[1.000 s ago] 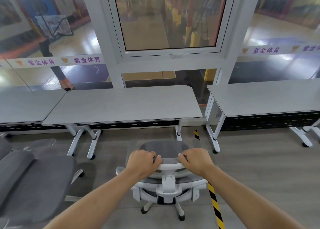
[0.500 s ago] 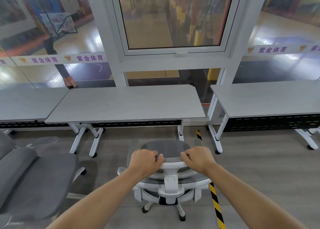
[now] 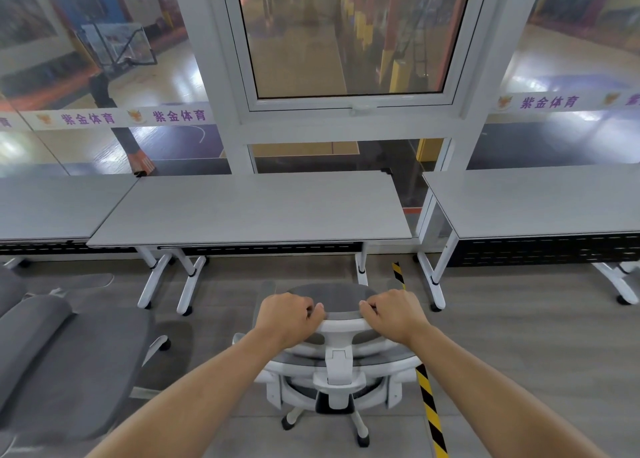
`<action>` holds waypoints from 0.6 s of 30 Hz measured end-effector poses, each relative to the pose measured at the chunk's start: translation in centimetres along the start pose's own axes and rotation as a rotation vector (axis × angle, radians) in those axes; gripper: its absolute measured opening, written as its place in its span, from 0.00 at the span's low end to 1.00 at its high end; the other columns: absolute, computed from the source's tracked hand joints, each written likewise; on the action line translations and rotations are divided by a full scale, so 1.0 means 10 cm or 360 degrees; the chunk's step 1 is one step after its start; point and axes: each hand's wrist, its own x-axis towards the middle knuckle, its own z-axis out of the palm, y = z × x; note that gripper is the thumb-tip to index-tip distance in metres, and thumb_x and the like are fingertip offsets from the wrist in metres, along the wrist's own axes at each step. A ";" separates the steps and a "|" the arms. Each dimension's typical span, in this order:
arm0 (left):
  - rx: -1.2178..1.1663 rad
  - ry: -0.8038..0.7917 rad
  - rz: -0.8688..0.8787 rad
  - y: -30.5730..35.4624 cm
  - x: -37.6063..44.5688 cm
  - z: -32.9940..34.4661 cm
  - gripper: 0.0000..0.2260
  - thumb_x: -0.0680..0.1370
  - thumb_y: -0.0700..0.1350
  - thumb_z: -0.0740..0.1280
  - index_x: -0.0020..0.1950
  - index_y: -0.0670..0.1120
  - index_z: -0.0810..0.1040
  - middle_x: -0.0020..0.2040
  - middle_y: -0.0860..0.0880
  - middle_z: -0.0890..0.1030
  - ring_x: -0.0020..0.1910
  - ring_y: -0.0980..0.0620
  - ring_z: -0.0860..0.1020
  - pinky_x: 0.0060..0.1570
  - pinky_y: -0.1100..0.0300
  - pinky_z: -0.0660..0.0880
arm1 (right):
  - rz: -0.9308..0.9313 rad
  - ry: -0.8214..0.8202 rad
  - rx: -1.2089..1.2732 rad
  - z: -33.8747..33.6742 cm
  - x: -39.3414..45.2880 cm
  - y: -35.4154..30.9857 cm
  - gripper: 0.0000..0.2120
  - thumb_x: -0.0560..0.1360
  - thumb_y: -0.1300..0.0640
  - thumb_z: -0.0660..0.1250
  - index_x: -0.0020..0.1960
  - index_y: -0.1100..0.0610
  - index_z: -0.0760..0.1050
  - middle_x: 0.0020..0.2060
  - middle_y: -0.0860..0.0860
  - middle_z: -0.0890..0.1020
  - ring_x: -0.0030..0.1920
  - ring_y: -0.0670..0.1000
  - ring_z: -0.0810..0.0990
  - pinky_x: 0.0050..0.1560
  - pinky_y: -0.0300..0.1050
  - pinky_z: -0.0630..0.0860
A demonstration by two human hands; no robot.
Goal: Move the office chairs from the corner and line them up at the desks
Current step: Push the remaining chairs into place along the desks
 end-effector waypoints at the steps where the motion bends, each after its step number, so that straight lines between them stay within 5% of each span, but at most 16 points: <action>1: -0.0002 0.0004 0.0000 0.00 0.02 0.00 0.23 0.80 0.60 0.50 0.37 0.49 0.75 0.30 0.52 0.76 0.31 0.52 0.75 0.33 0.59 0.69 | 0.0000 -0.0004 0.0002 0.00 0.02 0.00 0.24 0.80 0.43 0.51 0.28 0.53 0.62 0.23 0.49 0.68 0.25 0.49 0.66 0.28 0.43 0.60; 18: 0.0017 -0.0003 0.0000 -0.02 0.09 0.00 0.22 0.80 0.60 0.50 0.38 0.49 0.75 0.32 0.52 0.78 0.32 0.51 0.75 0.33 0.58 0.68 | -0.0018 0.0020 0.0019 0.00 0.08 0.05 0.24 0.81 0.44 0.51 0.29 0.53 0.64 0.23 0.49 0.69 0.26 0.49 0.67 0.28 0.43 0.60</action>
